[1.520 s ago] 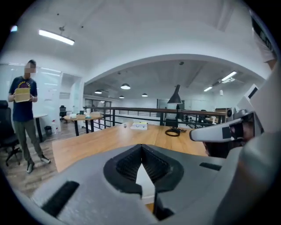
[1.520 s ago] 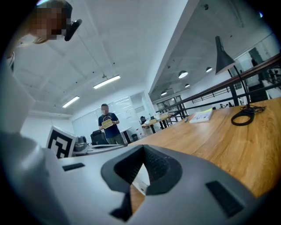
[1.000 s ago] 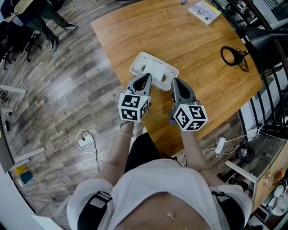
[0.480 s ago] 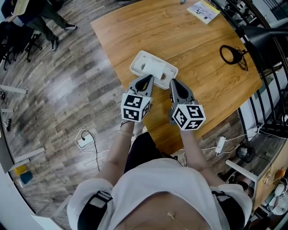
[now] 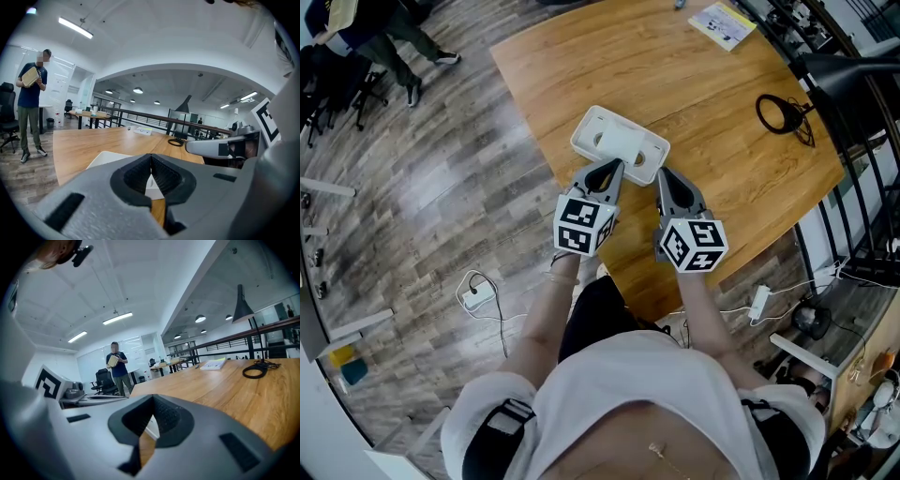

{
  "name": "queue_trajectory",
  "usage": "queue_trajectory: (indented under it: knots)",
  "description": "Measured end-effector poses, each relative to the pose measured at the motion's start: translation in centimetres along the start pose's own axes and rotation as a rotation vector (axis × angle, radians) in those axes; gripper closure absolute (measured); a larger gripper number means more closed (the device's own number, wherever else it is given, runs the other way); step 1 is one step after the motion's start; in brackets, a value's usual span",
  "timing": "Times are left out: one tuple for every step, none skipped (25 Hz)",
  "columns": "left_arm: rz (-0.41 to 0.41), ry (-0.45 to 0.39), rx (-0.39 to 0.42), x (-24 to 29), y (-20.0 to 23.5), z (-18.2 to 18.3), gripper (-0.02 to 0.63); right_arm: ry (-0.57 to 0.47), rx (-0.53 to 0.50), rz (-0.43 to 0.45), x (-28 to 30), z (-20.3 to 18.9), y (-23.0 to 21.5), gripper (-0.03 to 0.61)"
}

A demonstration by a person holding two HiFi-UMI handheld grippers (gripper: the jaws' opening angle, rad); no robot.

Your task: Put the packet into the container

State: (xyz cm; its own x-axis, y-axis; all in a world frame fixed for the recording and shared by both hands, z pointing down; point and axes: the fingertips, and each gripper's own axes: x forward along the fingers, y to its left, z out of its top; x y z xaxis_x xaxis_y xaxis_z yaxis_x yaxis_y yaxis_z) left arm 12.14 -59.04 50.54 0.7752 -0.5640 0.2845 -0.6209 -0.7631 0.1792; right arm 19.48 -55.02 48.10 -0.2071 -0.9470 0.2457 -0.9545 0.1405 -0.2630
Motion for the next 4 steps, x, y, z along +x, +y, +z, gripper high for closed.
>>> queue_trajectory:
  knots:
    - [-0.001, 0.003, 0.005, -0.08, -0.09, -0.08, 0.604, 0.001, -0.002, 0.0, -0.06, -0.03, 0.06, 0.568]
    - [-0.003, 0.006, 0.009, -0.16, -0.19, -0.15, 0.604, 0.002, -0.003, 0.0, -0.13, -0.06, 0.11, 0.568]
    - [-0.006, 0.008, 0.012, -0.23, -0.3, -0.19, 0.604, 0.002, -0.003, -0.001, -0.21, -0.08, 0.14, 0.568]
    - [-0.008, 0.01, 0.016, -0.3, -0.41, -0.24, 0.604, 0.003, -0.003, -0.002, -0.29, -0.11, 0.18, 0.568]
